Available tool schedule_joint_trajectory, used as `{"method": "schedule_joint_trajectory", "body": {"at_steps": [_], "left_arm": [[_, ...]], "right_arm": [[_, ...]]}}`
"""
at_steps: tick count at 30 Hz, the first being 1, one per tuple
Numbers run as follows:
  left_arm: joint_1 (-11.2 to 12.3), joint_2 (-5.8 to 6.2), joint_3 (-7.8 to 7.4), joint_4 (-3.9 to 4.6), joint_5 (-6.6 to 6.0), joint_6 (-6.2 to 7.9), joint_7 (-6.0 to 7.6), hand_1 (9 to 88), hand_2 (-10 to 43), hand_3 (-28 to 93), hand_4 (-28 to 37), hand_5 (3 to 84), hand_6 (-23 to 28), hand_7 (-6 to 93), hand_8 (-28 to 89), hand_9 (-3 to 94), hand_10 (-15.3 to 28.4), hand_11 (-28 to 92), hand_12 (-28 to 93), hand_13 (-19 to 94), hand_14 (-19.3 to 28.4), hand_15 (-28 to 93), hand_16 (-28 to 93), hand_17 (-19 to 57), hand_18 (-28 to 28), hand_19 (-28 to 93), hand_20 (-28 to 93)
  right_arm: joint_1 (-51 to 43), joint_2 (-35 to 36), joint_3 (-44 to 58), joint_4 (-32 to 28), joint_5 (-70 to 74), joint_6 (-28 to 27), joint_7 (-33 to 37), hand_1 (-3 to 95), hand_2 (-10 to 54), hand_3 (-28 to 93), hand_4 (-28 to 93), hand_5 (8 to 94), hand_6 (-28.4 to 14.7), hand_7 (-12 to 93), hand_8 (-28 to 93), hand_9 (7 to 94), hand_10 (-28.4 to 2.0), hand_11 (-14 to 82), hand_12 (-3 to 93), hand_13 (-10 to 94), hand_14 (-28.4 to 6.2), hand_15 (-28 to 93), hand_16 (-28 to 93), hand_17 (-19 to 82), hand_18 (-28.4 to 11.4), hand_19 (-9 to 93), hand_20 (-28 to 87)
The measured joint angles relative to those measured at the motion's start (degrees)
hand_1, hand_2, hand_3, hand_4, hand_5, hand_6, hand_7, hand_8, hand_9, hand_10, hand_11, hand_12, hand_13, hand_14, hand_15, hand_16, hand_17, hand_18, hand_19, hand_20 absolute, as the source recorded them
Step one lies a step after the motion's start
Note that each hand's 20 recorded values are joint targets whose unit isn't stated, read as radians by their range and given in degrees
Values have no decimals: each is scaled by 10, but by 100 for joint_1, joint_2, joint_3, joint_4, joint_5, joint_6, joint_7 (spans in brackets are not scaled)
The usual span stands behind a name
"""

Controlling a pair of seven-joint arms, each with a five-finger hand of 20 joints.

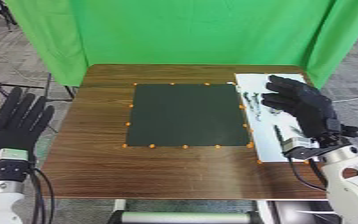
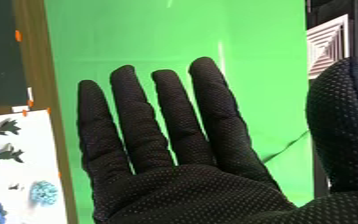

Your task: Arrange flowers

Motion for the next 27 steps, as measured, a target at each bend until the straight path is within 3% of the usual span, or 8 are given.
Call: {"method": "schedule_joint_trajectory", "body": {"at_steps": [8,27], "left_arm": [[13,-4,3,0,-27,-7,41,244,109,700,-283,342,57,91,-93,329,136,159,59,233,124,256,-105,-21,113,327,65],[46,2,9,-12,-68,-5,77,244,109,704,-283,345,59,96,-93,332,138,164,60,236,127,260,-106,-16,107,326,58]], "right_arm": [[0,23,83,-70,-73,39,-1,107,42,826,-235,465,-42,136,-114,456,-161,54,138,383,-161,181,194,175,-191,323,218],[-194,186,279,-349,-735,523,136,165,10,814,-238,480,-48,154,-119,484,-168,76,145,411,-156,243,185,180,-194,400,229]]}}
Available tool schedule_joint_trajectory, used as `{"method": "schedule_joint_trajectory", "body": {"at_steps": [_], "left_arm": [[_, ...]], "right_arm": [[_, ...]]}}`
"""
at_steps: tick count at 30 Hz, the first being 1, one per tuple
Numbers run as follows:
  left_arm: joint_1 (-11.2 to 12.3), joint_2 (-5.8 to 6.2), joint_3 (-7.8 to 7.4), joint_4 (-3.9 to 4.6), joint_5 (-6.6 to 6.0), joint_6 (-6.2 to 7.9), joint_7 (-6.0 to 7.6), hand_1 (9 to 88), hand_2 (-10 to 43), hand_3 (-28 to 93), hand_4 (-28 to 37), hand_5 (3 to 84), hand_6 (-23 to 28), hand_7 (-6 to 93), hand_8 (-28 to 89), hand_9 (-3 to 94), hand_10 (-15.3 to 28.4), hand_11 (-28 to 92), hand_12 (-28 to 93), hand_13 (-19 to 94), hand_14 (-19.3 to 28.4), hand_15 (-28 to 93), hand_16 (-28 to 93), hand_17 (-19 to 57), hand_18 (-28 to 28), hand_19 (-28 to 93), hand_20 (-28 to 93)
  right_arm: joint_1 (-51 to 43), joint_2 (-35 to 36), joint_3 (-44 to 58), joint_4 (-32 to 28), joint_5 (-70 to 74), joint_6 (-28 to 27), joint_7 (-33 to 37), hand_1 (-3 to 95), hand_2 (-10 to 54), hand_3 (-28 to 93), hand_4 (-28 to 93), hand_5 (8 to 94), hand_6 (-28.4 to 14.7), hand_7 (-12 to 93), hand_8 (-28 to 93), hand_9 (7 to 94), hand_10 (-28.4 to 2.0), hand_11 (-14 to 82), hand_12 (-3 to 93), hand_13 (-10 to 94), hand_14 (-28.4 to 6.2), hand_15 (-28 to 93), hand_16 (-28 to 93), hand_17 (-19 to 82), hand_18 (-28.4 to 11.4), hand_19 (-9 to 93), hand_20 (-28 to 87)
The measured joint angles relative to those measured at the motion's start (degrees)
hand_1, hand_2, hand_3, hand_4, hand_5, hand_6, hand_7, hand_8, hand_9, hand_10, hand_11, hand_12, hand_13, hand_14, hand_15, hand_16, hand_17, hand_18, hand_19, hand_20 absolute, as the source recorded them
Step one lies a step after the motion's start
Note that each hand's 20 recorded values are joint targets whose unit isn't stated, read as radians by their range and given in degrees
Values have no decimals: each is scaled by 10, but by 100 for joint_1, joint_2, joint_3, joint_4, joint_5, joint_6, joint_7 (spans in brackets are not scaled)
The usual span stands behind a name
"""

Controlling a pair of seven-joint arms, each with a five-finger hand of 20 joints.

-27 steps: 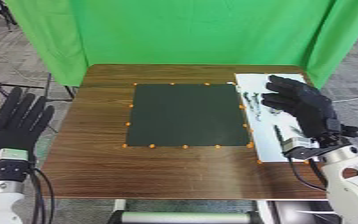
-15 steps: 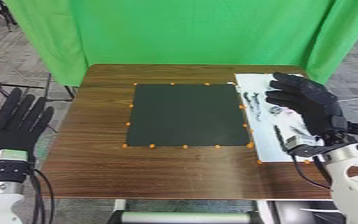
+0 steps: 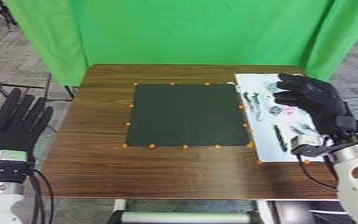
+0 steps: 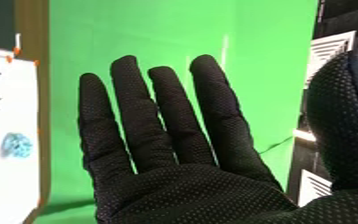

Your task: Arrange flowers

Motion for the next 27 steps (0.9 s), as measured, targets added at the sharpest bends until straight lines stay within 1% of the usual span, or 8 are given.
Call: {"method": "schedule_joint_trajectory", "body": {"at_steps": [2,5,6,10,16,20,23,27], "left_arm": [[-17,1,16,9,-6,1,0,245,110,703,-283,346,60,98,-92,333,138,165,62,238,128,263,-106,-17,107,327,59],[-46,10,40,17,-11,1,0,245,111,702,-283,350,62,101,-91,334,143,168,64,240,131,270,-104,-17,107,328,59],[-51,11,44,17,-18,1,0,244,112,702,-283,352,63,102,-91,333,144,170,66,241,135,278,-100,-16,107,328,59],[-54,37,115,16,-97,42,1,242,115,701,-283,357,67,107,-89,331,149,175,73,242,146,294,-95,-17,106,331,59],[-108,56,252,27,-188,53,-27,241,116,703,-283,365,71,118,-89,334,153,190,83,245,153,311,-91,-17,106,333,59],[-101,73,262,19,-266,105,-20,238,121,701,-283,371,74,124,-88,335,153,196,86,247,156,320,-91,-18,107,337,59],[-89,98,280,17,-323,127,-3,235,121,704,-283,372,74,126,-89,335,153,200,88,247,156,324,-92,-18,107,338,59],[-80,122,282,10,-324,134,18,234,121,705,-283,373,74,127,-91,336,153,201,89,247,157,327,-94,-18,107,339,58]], "right_arm": [[-68,100,-32,-91,-165,346,122,178,-3,812,-240,496,-50,171,-126,518,-171,103,150,431,-156,283,175,188,-197,459,240],[-178,281,-129,-280,-1085,1099,526,190,-36,799,-244,547,-51,247,-132,585,-176,212,192,460,-158,376,166,211,-196,580,271],[-214,333,-157,-336,-1518,1323,705,184,-69,793,-247,545,-46,344,-144,588,-177,301,235,462,-155,440,172,225,-199,646,305],[-401,424,-132,-473,-2957,1706,1320,174,-95,772,-272,534,-52,542,-178,550,-174,544,374,475,-172,648,230,279,-210,801,411],[-528,649,-452,-458,-4172,2226,2034,159,-95,738,-273,568,-49,672,-182,589,-166,620,461,522,-194,732,324,327,-217,879,448],[-366,981,-975,-354,-5560,1944,2940,155,-95,725,-258,574,-52,679,-179,602,-169,627,497,549,-197,748,373,354,-222,920,457],[-112,1328,-1374,-251,-6413,1107,3517,160,-95,715,-254,572,-60,641,-182,598,-176,618,506,553,-201,749,385,358,-227,928,455],[201,1645,-1631,-222,-7238,-4,3797,177,-95,685,-252,579,-65,621,-174,602,-178,613,497,556,-205,745,388,365,-234,932,460]]}}
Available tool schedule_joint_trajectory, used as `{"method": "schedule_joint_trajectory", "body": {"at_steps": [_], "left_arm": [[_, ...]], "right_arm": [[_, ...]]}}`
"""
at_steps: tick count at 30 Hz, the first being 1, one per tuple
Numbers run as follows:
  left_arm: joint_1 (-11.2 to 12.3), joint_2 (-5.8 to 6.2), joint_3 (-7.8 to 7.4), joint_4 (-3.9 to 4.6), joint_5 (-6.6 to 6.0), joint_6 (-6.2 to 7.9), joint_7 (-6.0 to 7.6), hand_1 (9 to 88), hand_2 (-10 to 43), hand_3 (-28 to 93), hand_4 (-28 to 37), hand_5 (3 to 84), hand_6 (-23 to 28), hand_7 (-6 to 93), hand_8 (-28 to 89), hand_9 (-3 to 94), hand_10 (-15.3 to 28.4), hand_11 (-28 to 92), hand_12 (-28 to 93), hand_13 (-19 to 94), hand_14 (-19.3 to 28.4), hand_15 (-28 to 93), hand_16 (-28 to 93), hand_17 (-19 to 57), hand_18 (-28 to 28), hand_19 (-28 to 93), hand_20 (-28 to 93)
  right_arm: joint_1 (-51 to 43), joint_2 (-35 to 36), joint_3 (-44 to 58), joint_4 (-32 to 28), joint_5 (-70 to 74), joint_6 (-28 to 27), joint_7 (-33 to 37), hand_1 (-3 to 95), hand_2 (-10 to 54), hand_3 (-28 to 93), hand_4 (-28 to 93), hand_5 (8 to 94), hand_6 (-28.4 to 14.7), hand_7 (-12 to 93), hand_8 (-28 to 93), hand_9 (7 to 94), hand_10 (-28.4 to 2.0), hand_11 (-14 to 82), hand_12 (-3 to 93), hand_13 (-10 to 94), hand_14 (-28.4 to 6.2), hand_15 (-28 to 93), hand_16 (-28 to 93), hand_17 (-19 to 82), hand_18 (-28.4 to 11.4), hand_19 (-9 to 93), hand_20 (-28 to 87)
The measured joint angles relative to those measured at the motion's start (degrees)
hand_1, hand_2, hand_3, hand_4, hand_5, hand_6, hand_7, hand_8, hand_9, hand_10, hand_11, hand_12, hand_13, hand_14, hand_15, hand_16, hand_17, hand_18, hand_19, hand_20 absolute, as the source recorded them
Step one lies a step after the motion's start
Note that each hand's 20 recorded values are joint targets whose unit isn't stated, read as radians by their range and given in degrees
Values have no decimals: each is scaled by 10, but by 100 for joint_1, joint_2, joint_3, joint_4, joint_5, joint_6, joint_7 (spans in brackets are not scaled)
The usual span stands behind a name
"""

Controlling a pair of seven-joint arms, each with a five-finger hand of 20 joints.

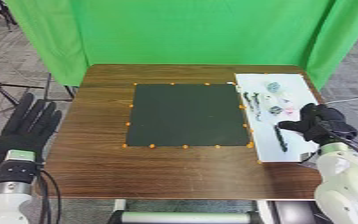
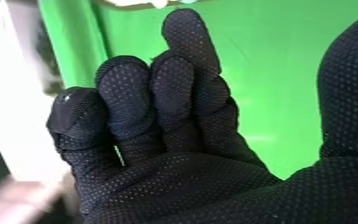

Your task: Arrange flowers

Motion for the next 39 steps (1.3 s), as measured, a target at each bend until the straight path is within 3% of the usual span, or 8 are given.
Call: {"method": "schedule_joint_trajectory", "body": {"at_steps": [5,11,13,30,33,39], "left_arm": [[49,-8,4,-41,0,69,8,234,122,705,-283,372,75,128,-91,337,153,202,89,247,157,340,-96,-19,107,342,58],[55,-8,86,-40,18,68,-8,234,122,705,-283,372,75,127,-91,336,153,201,90,245,158,340,-99,-20,108,342,56],[58,-8,100,-40,18,68,-9,234,123,705,-283,372,75,127,-90,336,153,201,91,245,158,341,-99,-20,108,342,56],[98,2,108,-40,33,66,-9,235,123,708,-283,371,75,127,-90,335,154,203,93,246,158,342,-100,-20,109,343,55],[97,-3,109,-40,41,65,-18,251,137,734,-282,371,75,128,-91,353,156,231,111,251,158,354,-97,-21,109,344,55],[87,-7,112,-36,64,47,-79,254,137,736,-283,372,74,129,-91,364,161,252,123,258,159,362,-96,-21,110,343,56]], "right_arm": [[337,136,-168,9,-731,-592,143,138,-73,675,-234,614,-71,554,-142,623,-181,589,477,561,-211,733,379,378,-238,932,483],[1005,422,-433,112,444,-2513,210,152,-58,674,-232,632,-69,511,-131,631,-182,575,467,562,-213,718,369,380,-238,932,481],[1195,442,-505,207,934,-2868,255,155,-55,674,-232,637,-69,502,-130,635,-181,571,461,563,-212,715,367,382,-238,932,477],[1968,279,-1304,1081,1037,-3289,457,183,-39,686,-230,676,-59,459,-105,666,-174,558,449,587,-202,705,355,395,-239,932,475],[2053,227,-1373,1134,1059,-3396,451,228,-35,702,-226,678,-58,469,-103,671,-171,558,444,591,-200,704,350,394,-237,932,466],[2440,52,-1436,1175,1401,-4470,580,336,-60,718,-213,693,-49,438,-71,693,-168,530,422,624,-179,675,325,399,-232,932,454]]}}
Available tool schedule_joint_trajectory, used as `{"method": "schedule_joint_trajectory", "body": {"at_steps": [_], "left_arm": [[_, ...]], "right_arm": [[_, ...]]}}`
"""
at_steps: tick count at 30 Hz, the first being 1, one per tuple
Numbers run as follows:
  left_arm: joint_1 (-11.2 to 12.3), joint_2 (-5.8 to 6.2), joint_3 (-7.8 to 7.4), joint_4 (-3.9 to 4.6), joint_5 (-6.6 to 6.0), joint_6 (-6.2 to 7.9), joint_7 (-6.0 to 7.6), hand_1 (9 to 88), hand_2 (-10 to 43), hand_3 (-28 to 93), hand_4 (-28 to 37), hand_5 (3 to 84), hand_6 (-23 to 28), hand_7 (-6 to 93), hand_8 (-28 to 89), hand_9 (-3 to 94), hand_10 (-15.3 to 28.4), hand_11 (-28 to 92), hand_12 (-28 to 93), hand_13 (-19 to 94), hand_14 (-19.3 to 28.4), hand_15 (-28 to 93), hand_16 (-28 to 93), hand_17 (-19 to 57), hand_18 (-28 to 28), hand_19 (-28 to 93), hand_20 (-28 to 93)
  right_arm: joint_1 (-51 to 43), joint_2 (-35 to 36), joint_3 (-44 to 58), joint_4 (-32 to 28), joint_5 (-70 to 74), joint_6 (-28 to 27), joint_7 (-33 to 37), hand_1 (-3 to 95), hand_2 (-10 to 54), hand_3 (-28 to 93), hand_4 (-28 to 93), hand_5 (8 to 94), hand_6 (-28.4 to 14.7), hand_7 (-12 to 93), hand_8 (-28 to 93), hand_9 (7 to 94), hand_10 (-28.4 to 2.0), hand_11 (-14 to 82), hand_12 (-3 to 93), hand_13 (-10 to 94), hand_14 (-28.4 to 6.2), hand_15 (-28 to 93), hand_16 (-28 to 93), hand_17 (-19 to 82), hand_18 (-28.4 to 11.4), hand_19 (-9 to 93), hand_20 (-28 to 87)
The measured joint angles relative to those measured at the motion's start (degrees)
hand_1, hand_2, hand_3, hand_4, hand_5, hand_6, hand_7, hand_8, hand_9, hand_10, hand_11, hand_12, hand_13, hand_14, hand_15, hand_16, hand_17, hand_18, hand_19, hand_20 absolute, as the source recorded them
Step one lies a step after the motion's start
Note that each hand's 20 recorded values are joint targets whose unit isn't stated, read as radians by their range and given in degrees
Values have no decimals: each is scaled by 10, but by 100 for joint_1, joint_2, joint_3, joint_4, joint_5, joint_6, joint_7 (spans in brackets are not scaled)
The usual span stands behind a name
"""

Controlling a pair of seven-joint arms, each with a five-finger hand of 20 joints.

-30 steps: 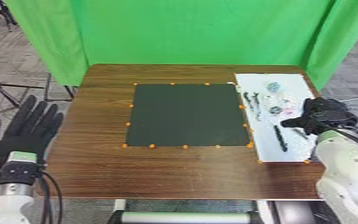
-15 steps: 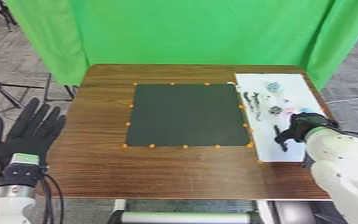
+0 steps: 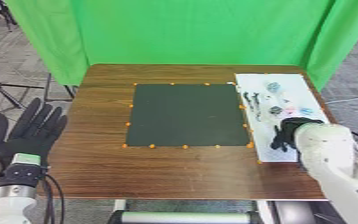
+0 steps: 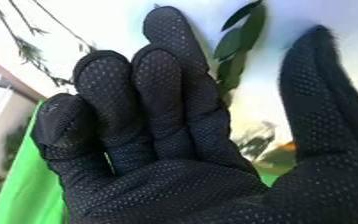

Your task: Arrange flowers

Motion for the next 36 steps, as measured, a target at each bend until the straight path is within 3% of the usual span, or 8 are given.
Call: {"method": "schedule_joint_trajectory", "body": {"at_steps": [2,4,7,14,25,36], "left_arm": [[-1,0,1,1,3,0,-12,254,135,734,-283,372,75,129,-91,363,161,251,123,257,159,362,-96,-22,110,343,56],[-8,-8,1,3,18,0,-43,254,134,734,-283,372,75,128,-91,361,160,251,123,257,159,362,-97,-22,110,344,56],[-34,-59,0,4,55,-1,-106,254,132,732,-283,371,74,128,-90,360,160,249,123,257,159,360,-98,-22,110,343,56],[-49,-113,2,4,75,-2,-162,253,129,729,-283,371,75,128,-90,358,160,247,122,256,159,358,-96,-22,111,342,56],[-49,-106,40,5,63,-2,-158,252,127,725,-283,370,75,126,-90,358,159,245,120,256,160,359,-94,-22,111,341,57],[-135,-79,53,73,69,-3,-233,252,126,724,-283,370,74,125,-90,356,158,240,117,256,160,359,-95,-21,111,339,58]], "right_arm": [[167,-61,-57,45,181,-315,73,378,-80,714,-218,699,-42,396,125,697,-166,524,417,638,-169,661,322,403,-230,932,452],[263,-109,-99,110,200,-385,80,427,-93,699,-202,708,-32,390,189,712,-156,500,414,657,-154,642,319,409,-227,932,452],[300,-194,-105,155,103,-289,-47,460,-94,724,-188,738,-21,404,202,772,-134,439,470,691,-139,625,316,433,-221,932,460],[102,-251,-67,148,-405,286,-553,439,-67,760,-122,735,-27,479,243,793,-125,459,475,714,-138,624,326,449,-217,932,464],[-877,-221,419,-232,-329,1671,-384,366,-71,820,5,751,-19,534,259,830,-141,485,441,769,-131,610,333,496,-219,932,474],[-1299,-53,449,-1034,-391,2969,-205,356,-90,852,30,776,-25,528,270,851,-145,475,466,784,-139,615,343,512,-223,932,485]]}}
